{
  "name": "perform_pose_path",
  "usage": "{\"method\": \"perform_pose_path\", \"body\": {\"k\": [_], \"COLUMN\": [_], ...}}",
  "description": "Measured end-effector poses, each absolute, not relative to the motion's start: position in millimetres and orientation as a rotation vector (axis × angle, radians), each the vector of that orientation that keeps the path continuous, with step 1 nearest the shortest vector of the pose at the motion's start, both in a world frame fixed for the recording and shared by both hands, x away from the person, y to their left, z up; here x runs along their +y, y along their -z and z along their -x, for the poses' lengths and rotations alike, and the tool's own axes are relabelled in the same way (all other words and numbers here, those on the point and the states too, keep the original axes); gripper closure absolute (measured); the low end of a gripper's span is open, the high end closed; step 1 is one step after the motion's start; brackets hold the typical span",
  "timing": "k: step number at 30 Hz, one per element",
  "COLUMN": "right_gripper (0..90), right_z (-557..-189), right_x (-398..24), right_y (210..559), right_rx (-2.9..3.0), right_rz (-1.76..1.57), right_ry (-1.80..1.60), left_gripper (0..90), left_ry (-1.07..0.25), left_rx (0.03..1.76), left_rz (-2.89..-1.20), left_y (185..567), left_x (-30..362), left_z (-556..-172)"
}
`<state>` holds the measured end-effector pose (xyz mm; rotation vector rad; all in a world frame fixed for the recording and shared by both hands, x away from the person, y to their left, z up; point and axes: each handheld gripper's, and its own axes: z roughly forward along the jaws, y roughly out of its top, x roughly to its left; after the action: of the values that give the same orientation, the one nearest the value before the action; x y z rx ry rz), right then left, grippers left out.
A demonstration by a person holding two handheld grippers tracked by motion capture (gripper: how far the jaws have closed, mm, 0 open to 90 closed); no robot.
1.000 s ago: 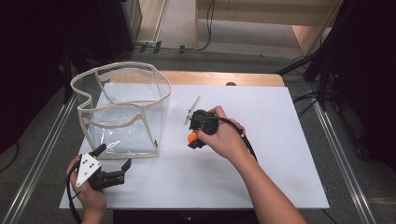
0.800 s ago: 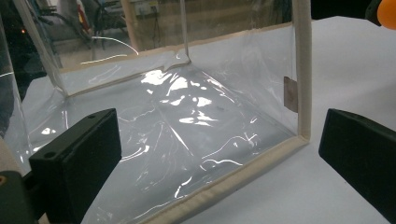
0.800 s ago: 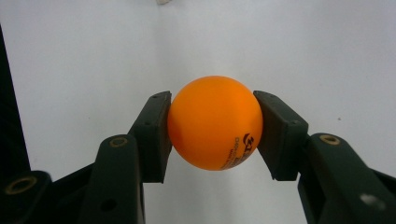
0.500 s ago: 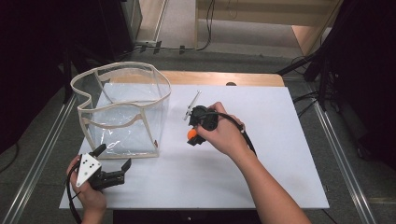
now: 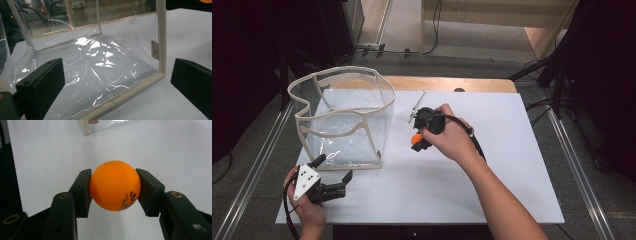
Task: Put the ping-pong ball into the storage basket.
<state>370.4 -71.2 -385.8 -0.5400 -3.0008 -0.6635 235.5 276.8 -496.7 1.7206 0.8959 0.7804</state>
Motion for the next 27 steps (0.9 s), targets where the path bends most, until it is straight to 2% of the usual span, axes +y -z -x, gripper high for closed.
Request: {"method": "perform_pose_path", "body": {"k": [27], "right_gripper": [47.5], "right_z": [-383], "right_x": [-65], "right_y": [364], "right_rx": [-2.989], "right_rz": [0.497], "right_ry": [0.7], "left_gripper": [0.0], "left_ry": [-0.781], "left_rx": [0.892], "left_rz": [-1.731], "left_y": [497], "left_x": [276], "left_z": [-236]}}
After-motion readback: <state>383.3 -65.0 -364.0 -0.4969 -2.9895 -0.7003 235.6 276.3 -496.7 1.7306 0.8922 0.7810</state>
